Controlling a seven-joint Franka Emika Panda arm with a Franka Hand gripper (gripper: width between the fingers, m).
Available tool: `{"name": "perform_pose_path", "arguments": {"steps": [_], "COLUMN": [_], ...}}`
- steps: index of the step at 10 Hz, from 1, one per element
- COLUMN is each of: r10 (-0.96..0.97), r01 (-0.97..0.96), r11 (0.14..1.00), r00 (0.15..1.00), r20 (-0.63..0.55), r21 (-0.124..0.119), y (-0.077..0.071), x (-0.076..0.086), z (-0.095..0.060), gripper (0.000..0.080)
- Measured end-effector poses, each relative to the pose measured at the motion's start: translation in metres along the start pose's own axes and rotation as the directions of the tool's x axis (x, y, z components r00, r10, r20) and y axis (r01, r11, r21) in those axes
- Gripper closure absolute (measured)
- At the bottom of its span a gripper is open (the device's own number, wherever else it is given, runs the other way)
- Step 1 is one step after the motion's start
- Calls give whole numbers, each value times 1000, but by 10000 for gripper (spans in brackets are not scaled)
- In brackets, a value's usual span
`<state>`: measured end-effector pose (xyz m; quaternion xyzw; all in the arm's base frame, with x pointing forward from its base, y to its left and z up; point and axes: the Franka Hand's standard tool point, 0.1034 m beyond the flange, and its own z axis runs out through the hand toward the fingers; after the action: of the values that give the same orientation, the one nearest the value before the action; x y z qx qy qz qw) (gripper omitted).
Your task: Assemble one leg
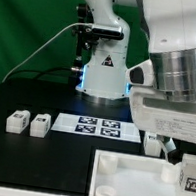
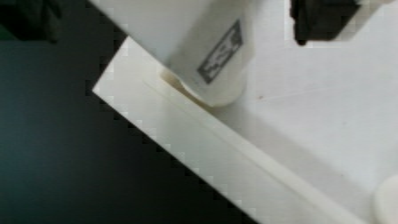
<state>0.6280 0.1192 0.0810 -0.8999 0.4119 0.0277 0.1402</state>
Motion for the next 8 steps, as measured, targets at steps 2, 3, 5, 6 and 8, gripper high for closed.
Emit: {"name": "perform_pose_path", "arguments": {"steps": [2, 3, 5, 6, 8], "r10": [-311, -469, -656, -655, -629], "r01": [309, 462, 647, 645, 621], "r11": [949, 879, 749, 751, 773], "r00": [950, 882, 754, 755, 777], "r20": [-27, -42, -29, -28, -31], "r21": [-66, -122, -141, -140, -134], "y": [1, 0, 5, 4, 3], "x": [-1, -1, 11, 9, 8], "z": [1, 1, -2, -1, -1], "gripper": [151, 151, 151, 151, 285]}}
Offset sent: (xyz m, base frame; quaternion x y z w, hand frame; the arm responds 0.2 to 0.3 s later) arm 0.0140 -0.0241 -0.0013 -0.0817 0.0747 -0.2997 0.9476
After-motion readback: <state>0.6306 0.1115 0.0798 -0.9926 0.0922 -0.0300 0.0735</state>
